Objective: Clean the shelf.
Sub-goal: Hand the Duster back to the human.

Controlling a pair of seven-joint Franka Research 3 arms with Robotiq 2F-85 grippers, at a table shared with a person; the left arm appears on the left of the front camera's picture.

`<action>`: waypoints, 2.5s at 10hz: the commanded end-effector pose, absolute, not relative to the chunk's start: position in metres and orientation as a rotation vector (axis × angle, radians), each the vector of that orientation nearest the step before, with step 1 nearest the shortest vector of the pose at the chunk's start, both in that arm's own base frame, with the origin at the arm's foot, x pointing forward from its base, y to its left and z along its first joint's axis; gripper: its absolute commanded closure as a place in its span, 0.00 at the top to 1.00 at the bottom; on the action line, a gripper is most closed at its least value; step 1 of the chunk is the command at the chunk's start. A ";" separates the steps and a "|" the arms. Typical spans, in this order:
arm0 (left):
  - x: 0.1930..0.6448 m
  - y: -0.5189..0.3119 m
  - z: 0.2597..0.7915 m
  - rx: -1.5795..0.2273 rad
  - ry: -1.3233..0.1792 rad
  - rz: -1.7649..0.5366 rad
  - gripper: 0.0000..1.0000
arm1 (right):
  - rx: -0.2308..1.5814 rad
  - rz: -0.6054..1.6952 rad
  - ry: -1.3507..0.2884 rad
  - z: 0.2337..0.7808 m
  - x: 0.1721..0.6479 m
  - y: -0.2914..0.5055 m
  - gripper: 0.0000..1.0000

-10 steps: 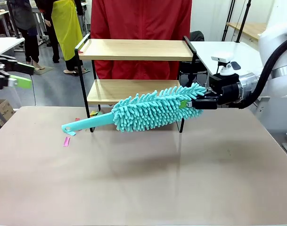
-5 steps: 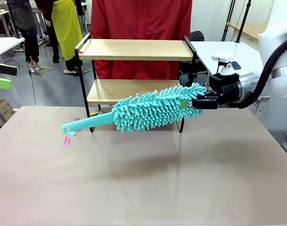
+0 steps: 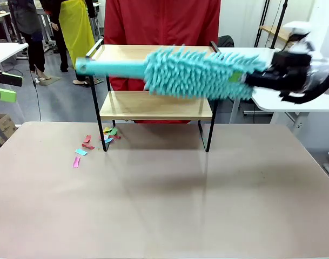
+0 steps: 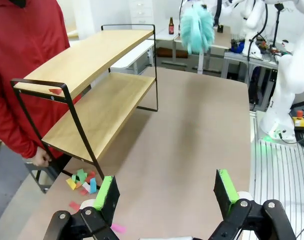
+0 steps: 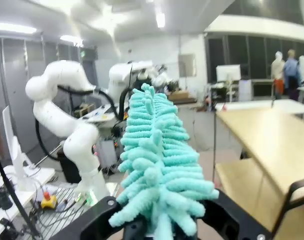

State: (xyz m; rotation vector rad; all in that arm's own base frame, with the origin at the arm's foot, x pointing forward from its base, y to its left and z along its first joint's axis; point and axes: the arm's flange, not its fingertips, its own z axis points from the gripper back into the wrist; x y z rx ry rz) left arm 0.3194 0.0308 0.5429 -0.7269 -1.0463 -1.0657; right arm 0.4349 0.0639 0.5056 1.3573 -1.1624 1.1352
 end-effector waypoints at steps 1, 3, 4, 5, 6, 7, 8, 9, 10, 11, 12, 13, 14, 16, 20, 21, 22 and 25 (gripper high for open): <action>0.322 0.030 0.542 -0.739 -1.085 -1.075 1.00 | 1.309 1.008 -1.291 0.531 0.423 0.048 0.17; 0.322 0.030 0.542 -0.739 -1.085 -1.075 1.00 | 1.171 0.819 -1.408 0.552 0.413 0.013 0.17; 0.322 0.030 0.542 -0.739 -1.085 -1.075 1.00 | 1.056 0.699 -1.468 0.557 0.406 -0.008 0.17; 0.322 0.030 0.542 -0.739 -1.085 -1.075 1.00 | 0.922 0.589 -1.521 0.558 0.402 -0.028 0.17; 0.322 0.030 0.542 -0.739 -1.085 -1.075 1.00 | 0.823 0.491 -1.544 0.557 0.398 -0.046 0.17; 0.322 0.030 0.542 -0.739 -1.085 -1.075 1.00 | 0.724 0.382 -1.561 0.553 0.396 -0.064 0.17; 0.322 0.030 0.542 -0.739 -1.085 -1.075 1.00 | 0.626 0.281 -1.574 0.548 0.394 -0.080 0.17; 0.322 0.030 0.542 -0.739 -1.085 -1.075 1.00 | 0.529 0.186 -1.593 0.545 0.390 -0.097 0.17; 0.322 0.030 0.542 -0.739 -1.085 -1.075 1.00 | 0.449 0.128 -1.599 0.541 0.387 -0.107 0.17; 0.322 0.030 0.542 -0.739 -1.085 -1.075 1.00 | 0.393 0.095 -1.598 0.537 0.385 -0.113 0.17; 0.322 0.030 0.542 -0.739 -1.085 -1.075 1.00 | 0.335 0.072 -1.594 0.533 0.383 -0.118 0.17; 0.322 0.030 0.542 -0.739 -1.085 -1.075 1.00 | 0.307 0.064 -1.586 0.525 0.381 -0.121 0.17; 0.322 0.030 0.542 -0.739 -1.085 -1.075 1.00 | 0.281 0.046 -1.561 0.515 0.382 -0.121 0.17; 0.322 0.030 0.542 -0.739 -1.085 -1.075 1.00 | 0.279 0.039 -1.495 0.489 0.382 -0.118 0.17; 0.322 0.030 0.542 -0.739 -1.085 -1.075 1.00 | 0.272 0.066 -1.342 0.425 0.382 -0.097 0.17; 0.322 0.030 0.542 -0.739 -1.085 -1.075 1.00 | 0.242 0.049 -1.353 0.419 0.382 -0.097 0.17; 0.322 0.030 0.542 -0.739 -1.085 -1.075 1.00 | 0.238 0.076 -1.370 0.423 0.384 -0.095 0.17; 0.322 0.030 0.542 -0.739 -1.085 -1.075 1.00 | 0.314 0.063 -1.309 0.427 0.387 -0.104 0.17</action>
